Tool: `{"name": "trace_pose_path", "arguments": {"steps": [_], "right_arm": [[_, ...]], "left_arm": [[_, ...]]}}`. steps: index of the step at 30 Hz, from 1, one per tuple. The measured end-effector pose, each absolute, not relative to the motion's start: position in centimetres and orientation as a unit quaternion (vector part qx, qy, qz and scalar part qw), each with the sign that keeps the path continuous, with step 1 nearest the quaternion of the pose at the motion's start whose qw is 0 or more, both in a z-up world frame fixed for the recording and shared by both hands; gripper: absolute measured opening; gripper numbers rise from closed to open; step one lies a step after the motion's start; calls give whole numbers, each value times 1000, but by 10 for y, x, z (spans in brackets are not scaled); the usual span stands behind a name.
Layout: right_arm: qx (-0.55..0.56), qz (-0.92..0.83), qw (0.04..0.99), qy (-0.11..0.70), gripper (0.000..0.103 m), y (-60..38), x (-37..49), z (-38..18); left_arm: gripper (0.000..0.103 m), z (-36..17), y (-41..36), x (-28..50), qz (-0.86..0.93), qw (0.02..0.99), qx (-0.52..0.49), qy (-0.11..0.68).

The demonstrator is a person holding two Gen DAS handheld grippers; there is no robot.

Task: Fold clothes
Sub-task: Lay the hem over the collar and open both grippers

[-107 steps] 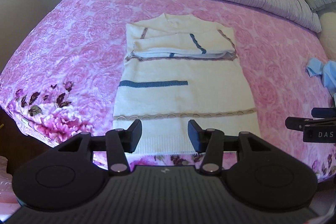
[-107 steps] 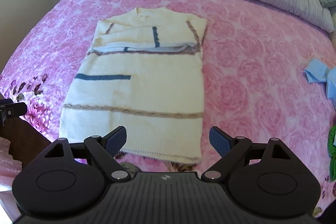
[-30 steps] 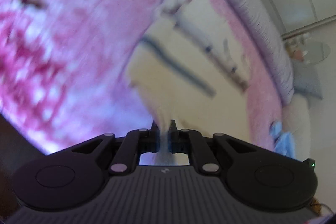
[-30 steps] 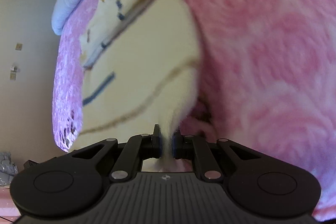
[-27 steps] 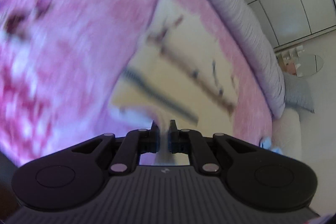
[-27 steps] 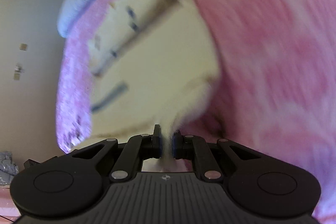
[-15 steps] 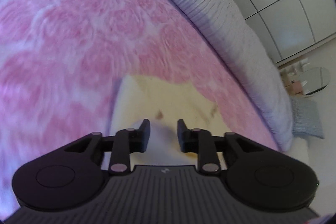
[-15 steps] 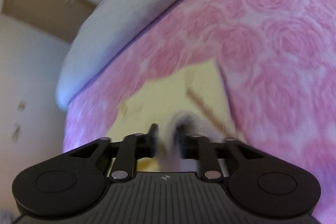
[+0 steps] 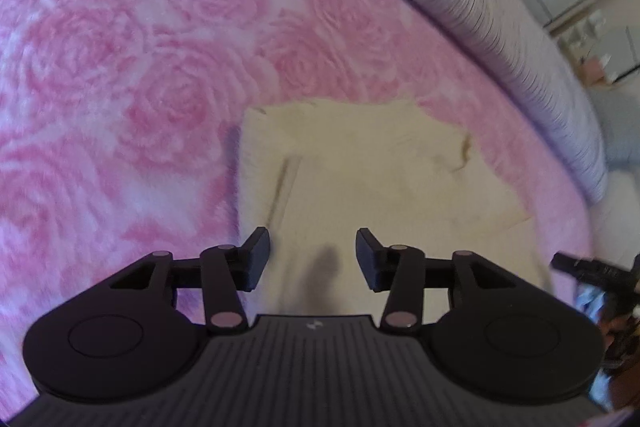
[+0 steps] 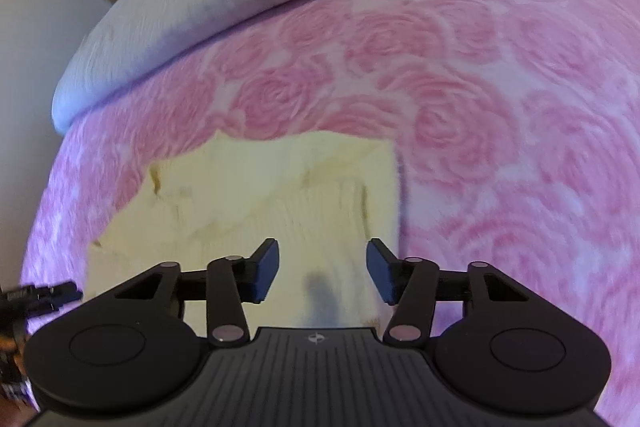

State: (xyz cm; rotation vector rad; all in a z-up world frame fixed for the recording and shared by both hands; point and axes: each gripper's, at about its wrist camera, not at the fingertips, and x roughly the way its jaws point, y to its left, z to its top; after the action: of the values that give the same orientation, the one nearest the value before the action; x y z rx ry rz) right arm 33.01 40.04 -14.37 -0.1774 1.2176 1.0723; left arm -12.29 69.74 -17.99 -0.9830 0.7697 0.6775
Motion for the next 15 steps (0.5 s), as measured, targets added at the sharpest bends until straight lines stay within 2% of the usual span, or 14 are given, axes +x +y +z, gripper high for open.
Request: {"name": "trace_pose_path", "arguments": {"steps": [2, 5, 6, 7, 11, 12, 14, 15], "right_arm": [[-91, 483, 680, 545, 53, 403, 330, -150], [-108, 488, 671, 548, 47, 407, 331, -159], [-114, 490, 668, 549, 36, 408, 331, -162], [-120, 491, 665, 550, 34, 409, 331, -165], [-134, 496, 653, 556, 34, 413, 333, -176], [-131, 498, 652, 557, 30, 413, 334, -176], [-126, 501, 651, 557, 15, 412, 335, -176], [-135, 510, 654, 542, 13, 412, 331, -168]], "left_arm": [[38, -183, 696, -119, 308, 759, -440, 367], [16, -184, 690, -121, 310, 761, -431, 373], [16, -184, 689, -122, 309, 761, -435, 369], [16, -184, 689, -123, 307, 762, -437, 366], [16, -190, 687, -121, 298, 762, -438, 372], [12, -189, 687, -122, 299, 763, -439, 369], [10, -178, 684, -123, 301, 777, -427, 352], [10, -169, 682, -122, 301, 786, -413, 347]]}}
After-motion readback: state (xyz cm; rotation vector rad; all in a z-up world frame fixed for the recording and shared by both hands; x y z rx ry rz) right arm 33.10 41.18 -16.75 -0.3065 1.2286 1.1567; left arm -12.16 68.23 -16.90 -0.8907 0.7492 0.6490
